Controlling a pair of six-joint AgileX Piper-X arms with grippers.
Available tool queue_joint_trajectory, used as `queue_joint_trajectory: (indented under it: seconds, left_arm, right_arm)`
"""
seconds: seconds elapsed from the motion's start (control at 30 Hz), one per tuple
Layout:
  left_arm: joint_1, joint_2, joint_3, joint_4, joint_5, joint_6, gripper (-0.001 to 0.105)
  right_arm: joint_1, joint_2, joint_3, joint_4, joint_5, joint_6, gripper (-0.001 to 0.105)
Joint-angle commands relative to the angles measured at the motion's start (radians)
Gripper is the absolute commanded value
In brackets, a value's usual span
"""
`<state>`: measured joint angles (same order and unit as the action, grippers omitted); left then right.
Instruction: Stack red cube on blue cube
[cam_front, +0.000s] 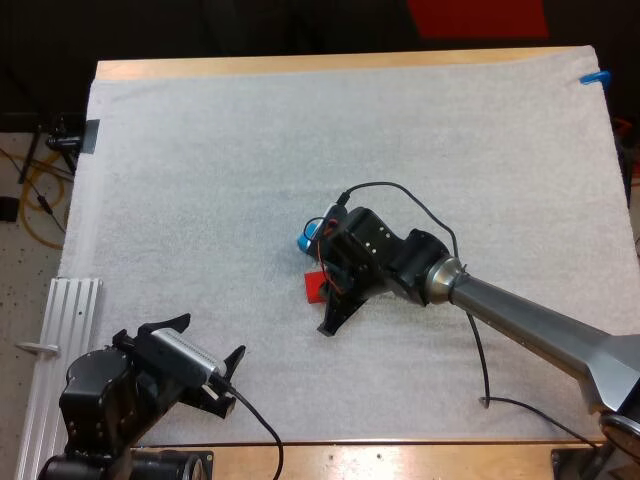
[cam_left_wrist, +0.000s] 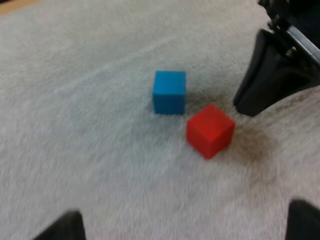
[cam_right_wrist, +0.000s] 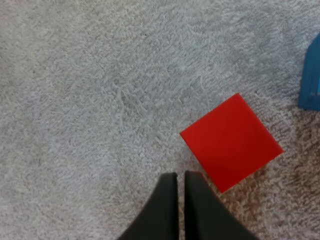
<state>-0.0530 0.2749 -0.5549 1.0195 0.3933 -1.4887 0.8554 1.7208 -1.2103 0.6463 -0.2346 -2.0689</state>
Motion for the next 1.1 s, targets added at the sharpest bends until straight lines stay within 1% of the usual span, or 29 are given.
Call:
queue_joint_trajectory:
  seconds: [0.0,0.47,0.53,0.57,0.6,0.63,0.67,0.7,0.73,0.77,0.8,0.87,1.07]
  left_arm:
    - [-0.014,-0.001,-0.011,-0.008,0.010,0.005,0.076]
    - [-0.019,-0.001,-0.011,-0.008,0.010,0.005,0.076]
    - [-0.019,-0.001,-0.011,-0.008,0.010,0.005,0.076]
    - [-0.019,-0.001,-0.011,-0.008,0.010,0.005,0.076]
    - [-0.019,-0.001,-0.011,-0.008,0.010,0.005,0.076]
    - [-0.019,-0.001,-0.011,-0.008,0.010,0.005,0.076]
    - [-0.019,-0.001,-0.011,-0.008,0.010,0.005,0.076]
    - [-0.019,-0.001,-0.011,-0.006,0.010,0.005,0.076]
    - [-0.019,-0.001,-0.011,-0.006,0.010,0.005,0.076]
    - [-0.019,-0.001,-0.011,-0.006,0.010,0.005,0.076]
    - [-0.019,-0.001,-0.011,-0.001,0.008,0.005,0.076]
    - [-0.019,-0.001,-0.011,0.004,0.008,0.005,0.076]
    - [-0.019,-0.001,-0.011,0.008,0.008,0.005,0.076]
  right_arm:
    - [0.000,-0.003,-0.009,-0.006,-0.008,-0.015,0.000]
    - [0.000,-0.003,-0.009,-0.012,-0.008,-0.015,0.000]
    - [0.004,-0.003,-0.009,-0.017,-0.008,-0.015,0.004]
    - [0.007,-0.003,-0.013,-0.020,-0.008,-0.015,0.010]
    - [0.012,-0.003,-0.016,-0.021,-0.008,-0.015,0.019]
    - [0.013,-0.003,-0.018,-0.021,-0.008,-0.015,0.024]
    - [0.018,-0.003,-0.022,-0.021,-0.004,-0.015,0.035]
    - [0.025,-0.003,-0.023,-0.036,0.017,-0.015,0.048]
    - [0.028,-0.003,-0.024,-0.043,0.023,-0.015,0.054]
    - [0.035,-0.003,-0.023,-0.063,0.036,-0.019,0.064]
    - [0.041,0.000,-0.023,-0.082,0.054,-0.020,0.070]
    - [0.046,0.007,-0.023,-0.102,0.097,-0.019,0.071]
    - [0.047,0.063,-0.023,-0.118,0.138,0.006,0.071]
